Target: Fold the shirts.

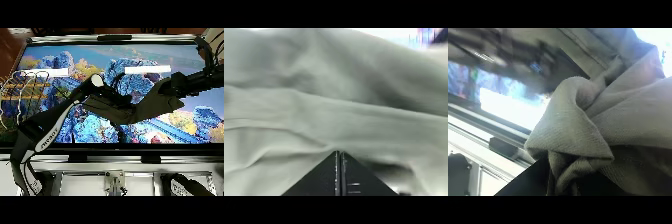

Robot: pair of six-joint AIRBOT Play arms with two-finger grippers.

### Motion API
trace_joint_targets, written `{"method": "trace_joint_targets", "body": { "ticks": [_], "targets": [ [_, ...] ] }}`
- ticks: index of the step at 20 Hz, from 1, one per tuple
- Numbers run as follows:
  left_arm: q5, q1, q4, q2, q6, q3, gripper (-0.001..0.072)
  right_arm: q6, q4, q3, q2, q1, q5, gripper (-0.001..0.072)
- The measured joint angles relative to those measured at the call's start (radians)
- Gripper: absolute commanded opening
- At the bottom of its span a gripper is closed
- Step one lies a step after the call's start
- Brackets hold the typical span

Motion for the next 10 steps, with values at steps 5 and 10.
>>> {"method": "trace_joint_targets", "body": {
  "ticks": [5,10],
  "targets": [
    [-0.11,0.214,0.182,0.206,0.0,0.0,0.0031,0.0,-0.02,0.0,-0.093,0.171,-0.137,0.0058],
    [-0.183,0.462,0.249,0.415,0.0,0.0,0.0032,-0.009,-0.018,0.0,-0.275,0.377,-0.359,0.0059]
  ]
}}
